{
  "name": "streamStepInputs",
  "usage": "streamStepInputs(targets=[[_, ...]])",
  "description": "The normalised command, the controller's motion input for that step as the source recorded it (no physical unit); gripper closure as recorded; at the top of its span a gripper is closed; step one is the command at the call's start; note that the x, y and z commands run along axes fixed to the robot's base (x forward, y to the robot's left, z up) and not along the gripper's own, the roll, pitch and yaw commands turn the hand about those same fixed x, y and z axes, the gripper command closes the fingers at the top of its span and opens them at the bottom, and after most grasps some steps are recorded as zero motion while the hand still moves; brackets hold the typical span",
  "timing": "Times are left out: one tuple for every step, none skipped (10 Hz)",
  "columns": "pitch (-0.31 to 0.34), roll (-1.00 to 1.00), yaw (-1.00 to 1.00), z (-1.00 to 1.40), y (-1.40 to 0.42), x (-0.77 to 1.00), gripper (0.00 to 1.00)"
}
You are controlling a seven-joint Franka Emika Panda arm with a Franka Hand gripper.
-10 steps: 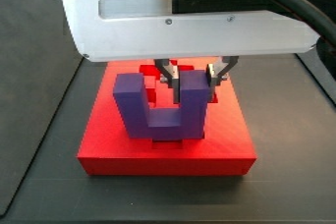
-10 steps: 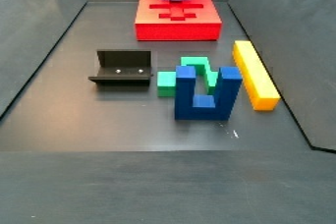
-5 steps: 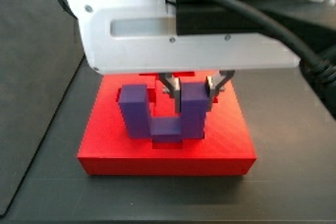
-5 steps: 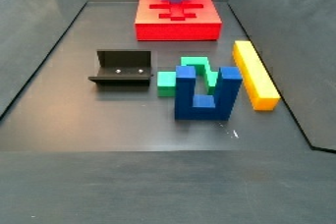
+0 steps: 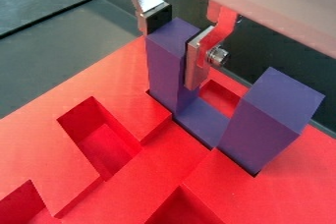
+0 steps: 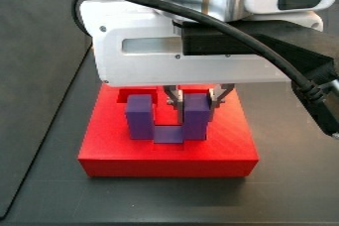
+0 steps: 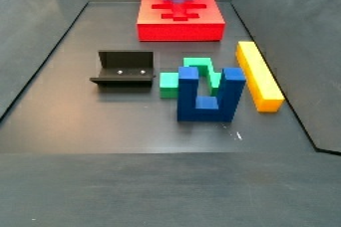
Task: Pick up the purple object. Move up. Move to above the board. Insert the purple object.
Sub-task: Insert the purple object.
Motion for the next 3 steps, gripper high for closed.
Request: streamStepInputs(targets=[[0.000, 0.07, 0.00, 0.00, -0.03, 0.00, 1.00], [0.000, 0.06, 0.00, -0.01, -0.06, 0.00, 1.00], [0.000, 0.08, 0.00, 0.00, -0.09, 0.00, 1.00]])
